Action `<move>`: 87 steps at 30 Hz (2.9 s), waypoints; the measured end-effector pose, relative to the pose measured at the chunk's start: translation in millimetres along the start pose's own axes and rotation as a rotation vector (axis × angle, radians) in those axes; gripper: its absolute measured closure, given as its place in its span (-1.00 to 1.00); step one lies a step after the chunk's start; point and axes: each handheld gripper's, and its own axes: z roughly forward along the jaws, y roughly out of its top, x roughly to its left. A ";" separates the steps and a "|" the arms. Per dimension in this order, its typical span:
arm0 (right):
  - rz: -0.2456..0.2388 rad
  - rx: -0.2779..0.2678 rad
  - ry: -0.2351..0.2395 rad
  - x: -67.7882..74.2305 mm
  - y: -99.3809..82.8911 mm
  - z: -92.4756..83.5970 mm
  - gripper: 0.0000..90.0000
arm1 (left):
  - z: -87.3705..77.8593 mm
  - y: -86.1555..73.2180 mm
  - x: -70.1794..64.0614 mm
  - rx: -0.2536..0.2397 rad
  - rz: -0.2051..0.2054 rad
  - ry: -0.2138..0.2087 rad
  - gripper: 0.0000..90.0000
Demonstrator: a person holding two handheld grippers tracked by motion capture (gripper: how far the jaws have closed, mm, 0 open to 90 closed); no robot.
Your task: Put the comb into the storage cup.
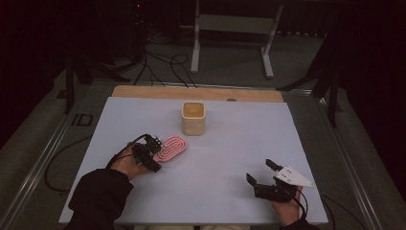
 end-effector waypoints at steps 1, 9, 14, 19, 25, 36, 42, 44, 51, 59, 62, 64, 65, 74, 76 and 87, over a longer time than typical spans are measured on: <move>0.000 0.002 -0.001 -0.1 0.0 0.0 -0.81 | -0.3 0.7 1.2 0.005 -0.004 -0.003 0.12; 0.007 0.004 -0.005 -0.4 -0.2 -0.3 -0.81 | -0.7 3.8 4.5 0.028 -0.015 -0.022 0.49; 0.004 0.004 -0.004 -0.4 -0.3 0.0 -0.80 | -0.5 4.7 3.9 0.031 -0.007 -0.019 0.52; 0.002 0.011 -0.003 -0.5 -0.6 0.8 -0.80 | -0.6 4.8 3.3 0.030 -0.014 -0.011 0.54; 0.004 0.012 0.001 -0.1 -0.8 1.1 -0.80 | -1.9 4.8 3.7 0.021 -0.025 -0.029 0.55; 0.006 0.015 0.002 -0.7 -1.1 1.4 -0.80 | -8.0 5.2 1.9 -0.046 -0.042 -0.029 0.56; 0.007 0.018 0.003 -0.4 -1.1 1.6 -0.80 | -15.3 3.2 -0.7 -0.087 -0.041 -0.015 0.55; 0.005 0.017 0.004 -0.3 -1.1 1.8 -0.80 | -17.9 2.5 -1.4 -0.100 -0.035 -0.015 0.55; 0.004 0.019 0.007 -0.5 -1.2 2.1 -0.80 | -26.1 -1.6 -4.7 -0.155 -0.046 -0.009 0.55; 0.002 0.021 0.008 0.3 -1.2 2.4 -0.80 | -34.1 -6.4 -9.2 -0.218 -0.058 -0.009 0.55; 0.002 0.022 0.007 -0.3 -1.5 2.8 -0.80 | -36.7 -7.8 -10.7 -0.247 -0.066 -0.004 0.55; 0.002 0.022 0.008 -0.2 -1.5 2.4 -0.80 | -38.4 -8.8 -12.2 -0.268 -0.071 0.001 0.55; 0.002 0.020 0.007 -0.1 -1.4 2.4 -0.80 | -39.1 -9.3 -13.2 -0.278 -0.074 0.000 0.55; 0.001 0.022 0.008 -0.3 -1.5 2.2 -0.80 | -42.2 -16.1 -22.5 -0.376 -0.114 0.008 0.55; 0.003 0.022 0.007 -0.4 -1.5 2.1 -0.80 | -41.4 -18.3 -24.6 -0.396 -0.123 0.013 0.55; -0.002 0.023 0.008 0.2 -1.6 2.4 -0.80 | -41.3 -27.1 -34.4 -0.490 -0.137 0.042 0.55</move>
